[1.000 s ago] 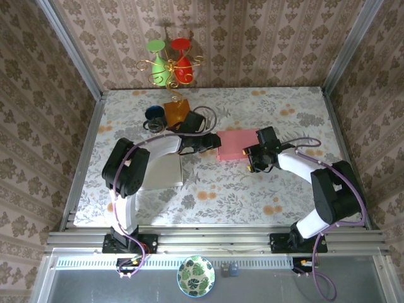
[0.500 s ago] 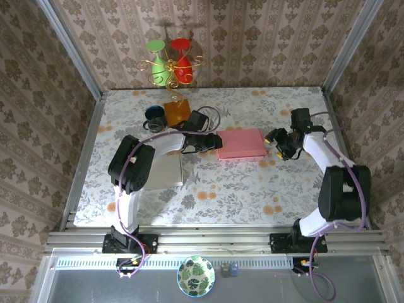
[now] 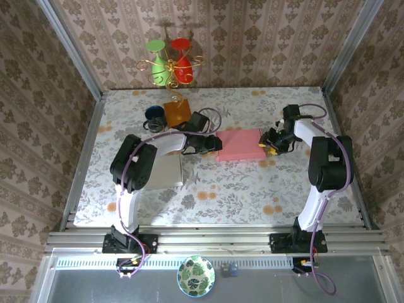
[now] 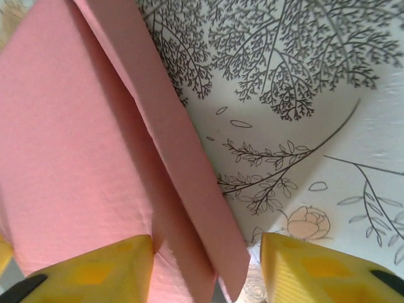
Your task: Fold the paper box
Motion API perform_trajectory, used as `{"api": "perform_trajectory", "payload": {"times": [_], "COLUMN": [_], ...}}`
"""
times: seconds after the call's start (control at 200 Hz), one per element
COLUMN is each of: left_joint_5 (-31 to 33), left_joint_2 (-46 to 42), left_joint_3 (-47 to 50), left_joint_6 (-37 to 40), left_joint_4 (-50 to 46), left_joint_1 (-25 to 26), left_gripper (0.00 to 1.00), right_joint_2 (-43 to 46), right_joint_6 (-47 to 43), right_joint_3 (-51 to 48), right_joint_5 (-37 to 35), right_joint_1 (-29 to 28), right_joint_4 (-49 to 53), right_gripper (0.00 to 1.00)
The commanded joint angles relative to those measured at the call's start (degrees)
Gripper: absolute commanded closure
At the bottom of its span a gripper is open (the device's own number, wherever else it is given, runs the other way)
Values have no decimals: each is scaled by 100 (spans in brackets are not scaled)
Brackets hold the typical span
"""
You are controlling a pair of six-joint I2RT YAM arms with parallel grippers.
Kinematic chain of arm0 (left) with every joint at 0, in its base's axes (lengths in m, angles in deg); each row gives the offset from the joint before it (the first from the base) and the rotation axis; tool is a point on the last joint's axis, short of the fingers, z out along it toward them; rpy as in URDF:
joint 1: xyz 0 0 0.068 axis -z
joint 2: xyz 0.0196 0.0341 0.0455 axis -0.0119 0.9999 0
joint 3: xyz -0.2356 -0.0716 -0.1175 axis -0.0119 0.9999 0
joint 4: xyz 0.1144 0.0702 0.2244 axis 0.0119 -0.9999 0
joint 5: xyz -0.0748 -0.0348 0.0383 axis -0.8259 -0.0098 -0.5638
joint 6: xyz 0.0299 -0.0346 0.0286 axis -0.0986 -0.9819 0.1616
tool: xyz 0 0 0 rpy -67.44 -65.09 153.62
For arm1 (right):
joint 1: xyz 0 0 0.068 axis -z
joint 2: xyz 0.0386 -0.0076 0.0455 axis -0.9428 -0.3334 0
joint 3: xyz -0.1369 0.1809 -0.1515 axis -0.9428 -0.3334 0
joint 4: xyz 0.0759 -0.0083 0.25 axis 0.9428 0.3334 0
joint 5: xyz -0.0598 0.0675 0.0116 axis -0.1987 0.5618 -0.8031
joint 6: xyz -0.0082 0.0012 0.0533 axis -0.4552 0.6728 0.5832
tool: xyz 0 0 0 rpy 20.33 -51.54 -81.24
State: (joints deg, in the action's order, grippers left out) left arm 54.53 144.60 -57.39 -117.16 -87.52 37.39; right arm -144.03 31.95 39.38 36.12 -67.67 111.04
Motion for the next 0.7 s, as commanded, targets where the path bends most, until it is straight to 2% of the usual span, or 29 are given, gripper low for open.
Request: {"api": "perform_trajectory", "payload": {"times": [0.0, 0.305, 0.695], "left_joint_5": [56, -102, -141], "left_joint_2": [119, 100, 152], "left_joint_3": [-129, -23, 68], "left_joint_6": [169, 290, 372], "left_joint_4": [-160, 111, 100], "left_joint_1": [9, -32, -41], "left_gripper": [62, 67, 71], "right_joint_2": [-205, -187, 2], "right_joint_6": [-297, -378, -373], "right_joint_3": [73, -152, -317], "right_joint_5": [195, 231, 309], "right_joint_1": [-22, -22, -25], "right_joint_4": [161, 54, 8], "right_gripper": [58, 79, 84]}}
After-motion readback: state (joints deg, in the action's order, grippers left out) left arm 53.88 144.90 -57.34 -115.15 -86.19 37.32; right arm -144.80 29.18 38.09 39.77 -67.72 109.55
